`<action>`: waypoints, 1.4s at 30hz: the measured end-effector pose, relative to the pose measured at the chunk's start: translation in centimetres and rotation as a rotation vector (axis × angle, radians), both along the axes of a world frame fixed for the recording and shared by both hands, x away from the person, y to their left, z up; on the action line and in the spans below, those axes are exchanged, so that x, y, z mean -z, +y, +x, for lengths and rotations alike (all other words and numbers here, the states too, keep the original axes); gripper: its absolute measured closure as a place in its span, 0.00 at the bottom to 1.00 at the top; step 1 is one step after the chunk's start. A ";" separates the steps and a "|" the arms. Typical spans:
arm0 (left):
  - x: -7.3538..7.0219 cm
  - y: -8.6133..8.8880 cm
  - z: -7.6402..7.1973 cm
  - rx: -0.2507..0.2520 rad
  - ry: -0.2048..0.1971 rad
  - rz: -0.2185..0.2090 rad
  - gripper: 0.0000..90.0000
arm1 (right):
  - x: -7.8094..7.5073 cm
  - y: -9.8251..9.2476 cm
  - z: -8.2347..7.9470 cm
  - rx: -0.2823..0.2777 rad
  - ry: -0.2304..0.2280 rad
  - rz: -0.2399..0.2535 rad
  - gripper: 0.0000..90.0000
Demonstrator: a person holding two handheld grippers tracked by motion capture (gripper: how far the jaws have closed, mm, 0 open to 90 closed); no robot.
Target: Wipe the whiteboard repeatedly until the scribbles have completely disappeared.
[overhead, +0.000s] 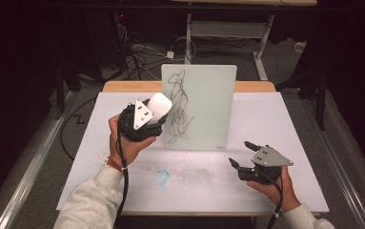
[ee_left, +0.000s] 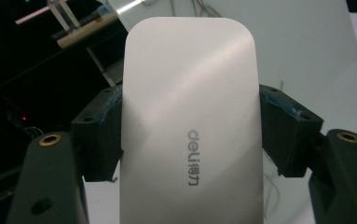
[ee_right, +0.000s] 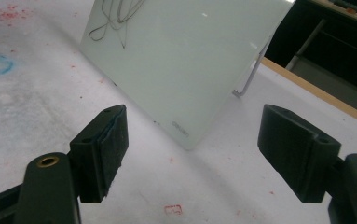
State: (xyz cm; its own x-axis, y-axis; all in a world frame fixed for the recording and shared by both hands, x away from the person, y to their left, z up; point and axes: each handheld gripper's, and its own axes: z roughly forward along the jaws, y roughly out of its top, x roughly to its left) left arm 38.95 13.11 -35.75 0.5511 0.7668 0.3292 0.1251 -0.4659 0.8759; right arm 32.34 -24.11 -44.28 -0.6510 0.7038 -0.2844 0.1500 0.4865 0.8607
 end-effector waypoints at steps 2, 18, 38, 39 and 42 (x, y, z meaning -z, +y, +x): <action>-0.7 -0.5 0.5 -0.014 -0.029 -0.008 0.32 | 0.1 0.0 0.0 -0.001 0.002 -0.006 0.28; -3.1 -3.5 3.9 -0.078 -0.143 0.024 0.32 | 0.3 -0.1 0.2 -0.016 0.028 -0.006 0.28; 1.5 -6.5 2.3 -0.041 -0.183 0.144 0.32 | 0.5 0.3 0.0 -0.032 0.024 -0.043 0.29; 1.3 -6.4 2.4 -0.033 -0.175 0.138 0.32 | 0.5 0.3 0.0 -0.032 0.024 -0.045 0.29; 0.5 -6.1 2.8 -0.038 -0.166 0.123 0.32 | 0.5 0.4 0.0 -0.033 0.027 -0.049 0.29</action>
State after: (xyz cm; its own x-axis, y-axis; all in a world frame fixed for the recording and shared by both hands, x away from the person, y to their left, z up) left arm 41.71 7.03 -36.24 0.4533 0.7342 0.5054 0.0030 -0.5683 0.8228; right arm 32.31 -23.67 -44.82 -0.6818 0.6673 -0.2997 0.1557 0.5327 0.8318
